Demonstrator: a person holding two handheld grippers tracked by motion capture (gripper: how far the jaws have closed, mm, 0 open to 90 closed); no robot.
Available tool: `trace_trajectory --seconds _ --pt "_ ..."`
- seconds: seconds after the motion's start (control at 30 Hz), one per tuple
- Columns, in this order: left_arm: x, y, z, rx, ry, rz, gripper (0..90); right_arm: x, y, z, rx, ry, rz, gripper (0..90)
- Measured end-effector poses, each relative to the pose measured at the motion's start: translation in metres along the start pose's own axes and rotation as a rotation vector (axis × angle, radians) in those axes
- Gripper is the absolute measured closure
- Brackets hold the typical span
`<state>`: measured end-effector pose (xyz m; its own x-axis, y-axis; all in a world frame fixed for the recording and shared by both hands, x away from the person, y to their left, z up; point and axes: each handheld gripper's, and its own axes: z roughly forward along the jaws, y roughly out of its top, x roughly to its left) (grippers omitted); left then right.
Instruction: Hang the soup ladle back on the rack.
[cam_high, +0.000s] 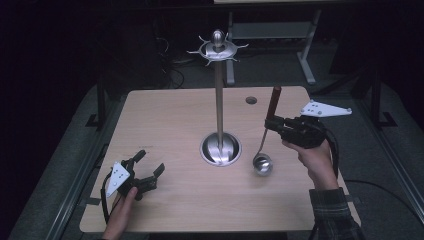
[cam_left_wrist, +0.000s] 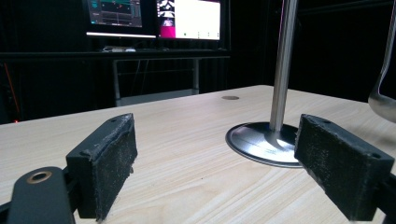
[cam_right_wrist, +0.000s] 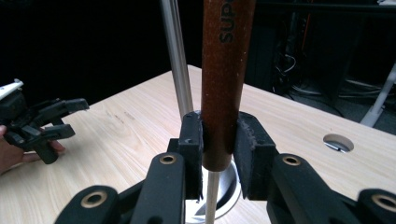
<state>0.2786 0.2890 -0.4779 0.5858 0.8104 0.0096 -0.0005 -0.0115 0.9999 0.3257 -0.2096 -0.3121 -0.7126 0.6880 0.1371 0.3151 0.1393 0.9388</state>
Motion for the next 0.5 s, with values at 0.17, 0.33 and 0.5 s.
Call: trace_trajectory --seconds 0.17,0.33,0.5 --pt "-0.001 0.000 0.000 -0.004 0.003 -0.007 12.5 0.004 0.013 -0.001 -0.009 0.011 -0.019 73.0" --pt "0.000 0.000 0.000 -0.005 0.002 -0.001 12.5 0.010 0.026 0.000 -0.018 0.021 -0.042 73.0" --pt "0.000 0.000 0.000 -0.004 0.002 -0.001 12.5 0.015 0.037 0.001 -0.032 0.036 -0.058 73.1"
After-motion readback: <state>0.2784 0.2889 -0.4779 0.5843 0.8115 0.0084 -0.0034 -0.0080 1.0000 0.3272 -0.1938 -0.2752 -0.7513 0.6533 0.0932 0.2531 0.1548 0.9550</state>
